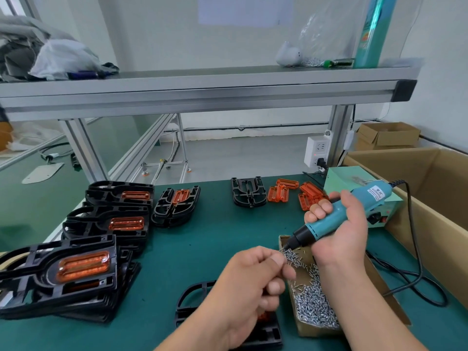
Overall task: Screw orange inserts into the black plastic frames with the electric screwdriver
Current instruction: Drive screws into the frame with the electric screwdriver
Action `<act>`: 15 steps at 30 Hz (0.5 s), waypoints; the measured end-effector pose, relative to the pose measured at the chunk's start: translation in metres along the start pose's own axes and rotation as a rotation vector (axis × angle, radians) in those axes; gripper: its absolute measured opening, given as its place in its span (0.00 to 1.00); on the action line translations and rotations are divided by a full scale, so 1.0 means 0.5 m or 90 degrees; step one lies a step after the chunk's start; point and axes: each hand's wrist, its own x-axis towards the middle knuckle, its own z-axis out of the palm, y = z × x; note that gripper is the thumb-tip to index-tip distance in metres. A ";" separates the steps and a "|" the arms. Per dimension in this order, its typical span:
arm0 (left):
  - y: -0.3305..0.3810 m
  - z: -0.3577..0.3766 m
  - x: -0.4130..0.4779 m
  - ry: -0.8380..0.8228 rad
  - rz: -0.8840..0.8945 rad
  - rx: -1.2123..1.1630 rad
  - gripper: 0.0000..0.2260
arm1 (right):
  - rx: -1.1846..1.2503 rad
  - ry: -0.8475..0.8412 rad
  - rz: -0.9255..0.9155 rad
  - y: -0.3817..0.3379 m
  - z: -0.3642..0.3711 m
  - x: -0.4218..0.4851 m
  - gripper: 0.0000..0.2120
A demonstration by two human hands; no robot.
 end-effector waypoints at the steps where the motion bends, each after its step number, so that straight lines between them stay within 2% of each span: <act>1: 0.006 -0.006 0.002 0.005 0.007 -0.020 0.03 | 0.000 -0.008 0.001 0.002 0.001 -0.002 0.09; 8: 0.026 -0.043 0.021 0.072 0.049 -0.017 0.05 | -0.009 -0.055 0.023 0.017 0.012 -0.018 0.09; 15: 0.049 -0.097 0.037 0.142 0.077 0.074 0.05 | -0.037 -0.111 0.050 0.040 0.019 -0.044 0.07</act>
